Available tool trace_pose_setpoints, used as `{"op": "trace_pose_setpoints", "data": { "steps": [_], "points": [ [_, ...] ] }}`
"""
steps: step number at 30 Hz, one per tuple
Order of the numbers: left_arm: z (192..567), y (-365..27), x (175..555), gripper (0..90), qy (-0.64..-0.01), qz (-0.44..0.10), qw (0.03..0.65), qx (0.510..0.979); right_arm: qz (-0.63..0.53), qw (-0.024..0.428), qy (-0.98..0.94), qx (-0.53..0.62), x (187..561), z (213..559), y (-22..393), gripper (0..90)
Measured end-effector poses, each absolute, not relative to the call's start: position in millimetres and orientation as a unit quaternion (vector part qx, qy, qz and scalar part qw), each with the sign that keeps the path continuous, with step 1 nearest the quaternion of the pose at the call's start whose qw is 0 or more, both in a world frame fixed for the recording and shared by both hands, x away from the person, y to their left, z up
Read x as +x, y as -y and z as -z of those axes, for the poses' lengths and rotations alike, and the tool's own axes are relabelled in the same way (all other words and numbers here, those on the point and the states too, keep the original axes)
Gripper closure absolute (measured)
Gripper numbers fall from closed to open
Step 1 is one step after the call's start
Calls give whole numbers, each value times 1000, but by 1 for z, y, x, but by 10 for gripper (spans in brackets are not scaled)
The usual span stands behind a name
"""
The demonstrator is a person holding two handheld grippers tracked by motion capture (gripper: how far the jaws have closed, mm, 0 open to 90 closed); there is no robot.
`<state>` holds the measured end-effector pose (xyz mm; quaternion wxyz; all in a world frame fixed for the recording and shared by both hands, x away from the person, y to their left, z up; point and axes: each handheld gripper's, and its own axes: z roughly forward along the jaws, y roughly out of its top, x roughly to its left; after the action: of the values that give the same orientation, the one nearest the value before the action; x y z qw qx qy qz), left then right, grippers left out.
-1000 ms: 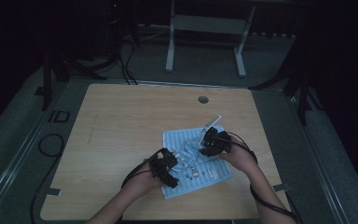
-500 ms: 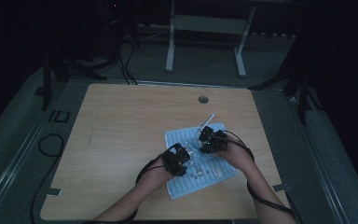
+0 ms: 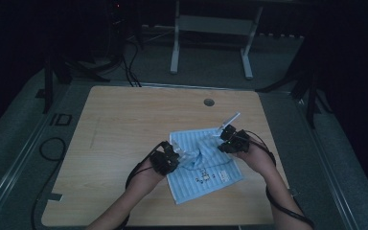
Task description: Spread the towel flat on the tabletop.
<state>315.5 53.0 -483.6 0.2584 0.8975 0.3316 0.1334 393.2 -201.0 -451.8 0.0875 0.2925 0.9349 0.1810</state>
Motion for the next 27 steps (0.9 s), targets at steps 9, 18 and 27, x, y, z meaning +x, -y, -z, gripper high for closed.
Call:
{"op": "trace_pose_setpoints", "data": {
  "steps": [9,18,27],
  "points": [
    [477,-106,321,893,-391,-128,272,870,-186,88,-924,323,394,450,229,879],
    [495,-113,331,893,-414,-109,279,859,-196,47,-913,354,404,472,245,878],
    [528,-104,353,891,-428,-68,252,865,-158,17,-914,373,407,517,249,877]
  ]
}}
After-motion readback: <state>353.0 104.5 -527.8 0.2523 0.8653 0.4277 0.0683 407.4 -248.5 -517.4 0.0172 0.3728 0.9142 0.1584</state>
